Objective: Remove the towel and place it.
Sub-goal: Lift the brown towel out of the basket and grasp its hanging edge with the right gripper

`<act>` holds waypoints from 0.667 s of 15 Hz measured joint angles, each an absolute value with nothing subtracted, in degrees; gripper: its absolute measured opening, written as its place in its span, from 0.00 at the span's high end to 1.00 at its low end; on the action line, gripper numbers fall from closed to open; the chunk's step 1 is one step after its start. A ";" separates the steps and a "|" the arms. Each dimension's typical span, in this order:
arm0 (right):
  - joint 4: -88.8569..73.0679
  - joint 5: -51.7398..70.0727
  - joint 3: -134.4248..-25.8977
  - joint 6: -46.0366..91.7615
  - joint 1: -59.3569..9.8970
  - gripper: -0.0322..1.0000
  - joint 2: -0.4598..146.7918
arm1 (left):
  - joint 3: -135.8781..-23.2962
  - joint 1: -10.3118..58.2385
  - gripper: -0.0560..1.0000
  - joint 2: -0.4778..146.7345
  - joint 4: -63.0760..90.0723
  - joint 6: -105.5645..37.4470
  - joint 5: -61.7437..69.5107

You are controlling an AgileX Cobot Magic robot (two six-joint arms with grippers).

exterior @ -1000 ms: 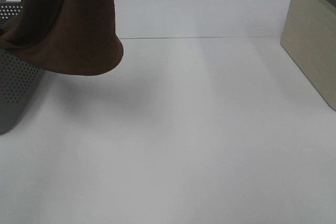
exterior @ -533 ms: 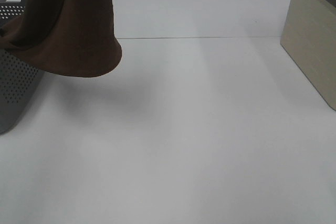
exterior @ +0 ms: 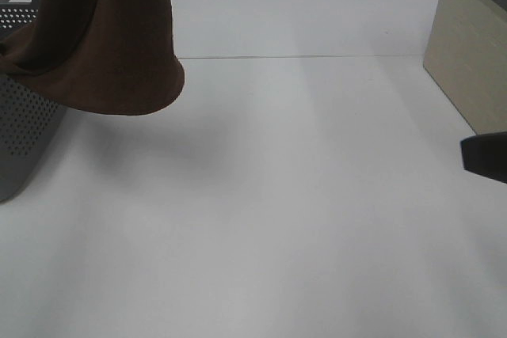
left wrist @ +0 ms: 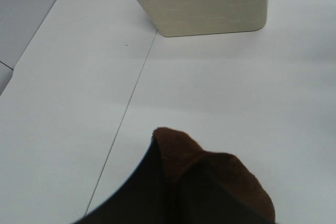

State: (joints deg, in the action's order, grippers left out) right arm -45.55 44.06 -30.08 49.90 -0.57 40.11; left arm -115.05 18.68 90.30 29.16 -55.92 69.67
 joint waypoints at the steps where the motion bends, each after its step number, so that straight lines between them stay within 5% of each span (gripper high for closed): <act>1: -50.76 44.00 -30.08 55.35 -0.57 0.23 42.97 | -115.05 18.68 0.95 90.30 29.16 -55.98 69.67; 10: -63.54 44.06 -38.45 74.14 -0.57 0.23 59.64 | -115.05 18.91 0.95 90.30 29.16 -56.44 69.50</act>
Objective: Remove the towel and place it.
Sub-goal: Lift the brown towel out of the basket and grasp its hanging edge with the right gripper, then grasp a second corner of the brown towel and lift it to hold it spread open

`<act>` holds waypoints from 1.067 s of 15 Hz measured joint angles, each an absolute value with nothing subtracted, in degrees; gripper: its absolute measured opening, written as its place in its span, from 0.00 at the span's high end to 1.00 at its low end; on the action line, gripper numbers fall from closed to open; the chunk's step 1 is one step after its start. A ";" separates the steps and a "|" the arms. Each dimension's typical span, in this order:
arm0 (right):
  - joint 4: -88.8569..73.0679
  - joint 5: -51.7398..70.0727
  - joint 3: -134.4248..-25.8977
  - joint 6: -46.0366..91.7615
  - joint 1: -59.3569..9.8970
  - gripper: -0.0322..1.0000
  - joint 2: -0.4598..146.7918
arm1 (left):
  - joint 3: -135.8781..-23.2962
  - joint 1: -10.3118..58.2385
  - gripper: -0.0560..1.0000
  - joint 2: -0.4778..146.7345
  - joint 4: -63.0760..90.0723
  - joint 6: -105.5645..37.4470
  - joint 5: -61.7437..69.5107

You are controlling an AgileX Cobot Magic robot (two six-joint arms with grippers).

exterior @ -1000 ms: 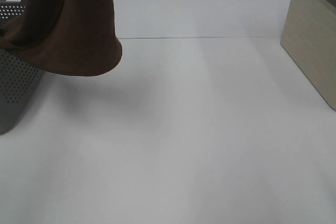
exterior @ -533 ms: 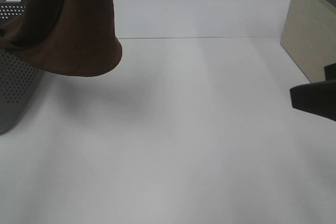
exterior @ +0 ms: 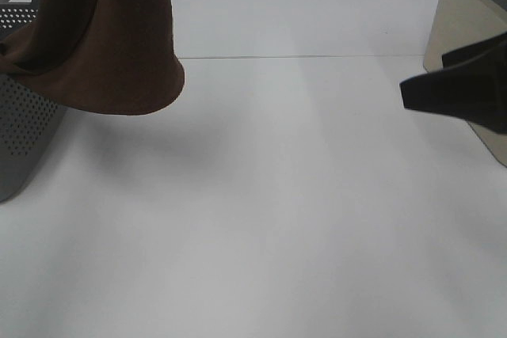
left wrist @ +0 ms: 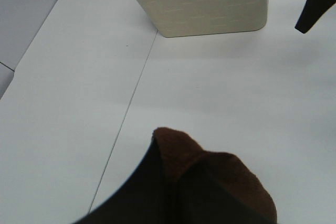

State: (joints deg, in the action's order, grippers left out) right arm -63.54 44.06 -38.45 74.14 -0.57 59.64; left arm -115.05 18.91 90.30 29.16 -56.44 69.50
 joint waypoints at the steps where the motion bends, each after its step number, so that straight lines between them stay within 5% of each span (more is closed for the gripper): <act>1: -63.60 45.09 -41.25 75.17 -0.57 0.23 62.05 | -115.05 19.48 0.95 90.30 29.11 -57.12 69.10; 8: -71.45 55.00 -50.65 90.30 -1.03 0.23 75.80 | -115.05 25.21 0.95 90.30 28.93 -60.39 63.03; 16: -80.21 52.08 -56.72 101.70 -15.76 0.23 87.78 | -115.05 31.23 0.95 90.30 28.76 -64.46 53.97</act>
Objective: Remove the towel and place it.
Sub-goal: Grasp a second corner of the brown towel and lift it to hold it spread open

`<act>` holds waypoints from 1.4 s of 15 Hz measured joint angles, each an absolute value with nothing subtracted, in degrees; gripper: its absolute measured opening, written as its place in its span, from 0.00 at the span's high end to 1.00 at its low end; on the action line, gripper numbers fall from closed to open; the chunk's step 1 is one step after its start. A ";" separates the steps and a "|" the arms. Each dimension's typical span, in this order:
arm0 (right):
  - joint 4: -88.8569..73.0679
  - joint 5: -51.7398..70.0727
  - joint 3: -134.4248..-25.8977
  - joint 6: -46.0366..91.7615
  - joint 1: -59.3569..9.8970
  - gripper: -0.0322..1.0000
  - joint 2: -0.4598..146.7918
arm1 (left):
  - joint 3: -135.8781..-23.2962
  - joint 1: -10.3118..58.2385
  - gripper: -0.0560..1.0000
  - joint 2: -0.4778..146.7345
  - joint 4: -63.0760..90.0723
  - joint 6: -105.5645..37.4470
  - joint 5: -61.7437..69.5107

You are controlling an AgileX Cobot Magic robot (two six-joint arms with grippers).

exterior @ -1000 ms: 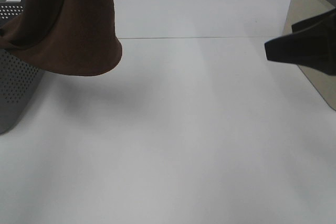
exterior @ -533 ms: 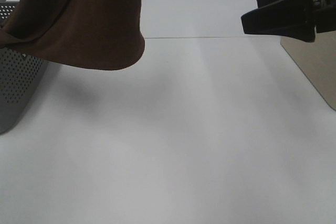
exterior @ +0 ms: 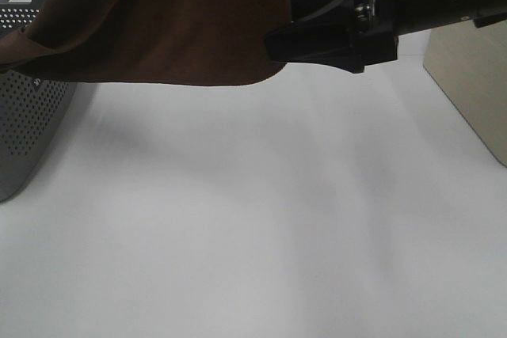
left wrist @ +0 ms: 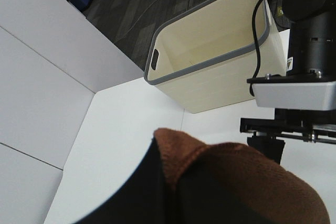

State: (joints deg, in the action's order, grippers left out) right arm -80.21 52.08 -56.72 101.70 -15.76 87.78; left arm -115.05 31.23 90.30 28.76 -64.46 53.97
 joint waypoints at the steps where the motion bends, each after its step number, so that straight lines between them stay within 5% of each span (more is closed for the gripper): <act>1: -80.21 52.25 -58.04 101.76 -17.30 0.23 88.81 | -115.05 31.17 0.95 90.30 28.76 -64.46 53.46; 7: -76.15 56.04 -59.07 99.87 -21.94 0.28 90.01 | -115.05 31.17 0.95 90.30 28.07 -64.46 49.79; 11: -75.06 53.29 -59.19 96.77 -21.94 0.59 90.01 | -115.05 31.17 0.95 90.30 25.73 -63.43 49.79; 14: -74.54 53.17 -59.36 94.77 -21.94 0.70 89.78 | -115.05 31.17 0.95 90.30 24.01 -61.94 49.79; 21: -68.53 52.71 -59.36 89.09 -21.94 0.70 85.66 | -115.05 31.17 0.95 90.30 22.52 -59.99 50.76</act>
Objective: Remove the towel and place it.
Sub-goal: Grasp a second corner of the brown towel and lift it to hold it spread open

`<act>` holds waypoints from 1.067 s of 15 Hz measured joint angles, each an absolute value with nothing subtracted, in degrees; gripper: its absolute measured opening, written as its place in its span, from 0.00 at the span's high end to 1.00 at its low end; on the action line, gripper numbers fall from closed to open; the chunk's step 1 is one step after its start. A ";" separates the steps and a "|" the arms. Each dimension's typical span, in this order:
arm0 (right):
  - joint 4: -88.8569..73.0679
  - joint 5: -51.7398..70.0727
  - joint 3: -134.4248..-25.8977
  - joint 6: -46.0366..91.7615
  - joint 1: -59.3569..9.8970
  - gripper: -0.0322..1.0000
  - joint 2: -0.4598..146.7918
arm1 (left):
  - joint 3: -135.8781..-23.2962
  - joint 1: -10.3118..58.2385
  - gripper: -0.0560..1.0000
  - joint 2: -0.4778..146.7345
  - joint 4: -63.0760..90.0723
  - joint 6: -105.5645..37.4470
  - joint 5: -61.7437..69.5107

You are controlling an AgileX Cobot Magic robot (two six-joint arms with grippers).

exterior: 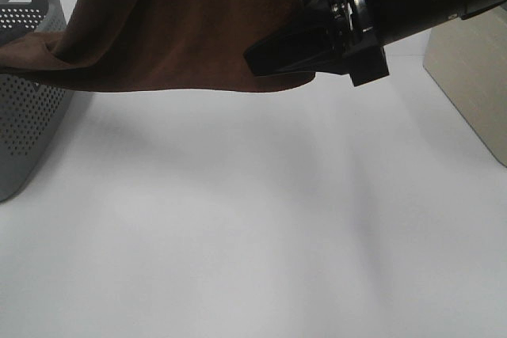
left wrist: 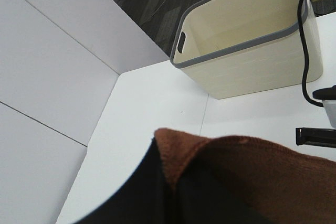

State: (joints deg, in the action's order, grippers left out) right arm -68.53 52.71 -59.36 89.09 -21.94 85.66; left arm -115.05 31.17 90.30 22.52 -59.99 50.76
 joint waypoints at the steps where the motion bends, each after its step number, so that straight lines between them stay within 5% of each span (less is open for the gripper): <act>1: -67.55 52.71 -59.36 88.52 -21.94 0.70 85.66 | -115.05 31.17 0.95 90.30 22.52 -59.99 50.76; 3: -66.23 52.71 -59.36 87.66 -21.94 0.71 85.66 | -115.05 31.17 0.95 90.30 22.52 -59.93 50.76; 5: -66.00 52.77 -59.36 87.15 -21.94 0.93 85.66 | -115.05 31.17 0.95 90.30 22.52 -59.70 50.76; 6: -66.12 52.71 -59.36 86.75 -21.94 0.96 85.66 | -115.05 31.17 0.95 90.30 22.52 -59.53 50.76; 11: -67.78 49.62 -59.36 81.42 -21.94 0.96 85.66 | -115.05 31.17 0.95 90.30 22.52 -59.42 50.76; 16: -46.70 48.07 -67.72 49.73 -21.94 0.96 85.14 | -115.05 31.17 0.95 90.64 22.46 -57.24 50.76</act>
State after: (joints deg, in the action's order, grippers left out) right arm -46.70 48.07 -67.72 49.73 -21.94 85.14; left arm -115.05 31.17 90.64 22.46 -57.24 50.76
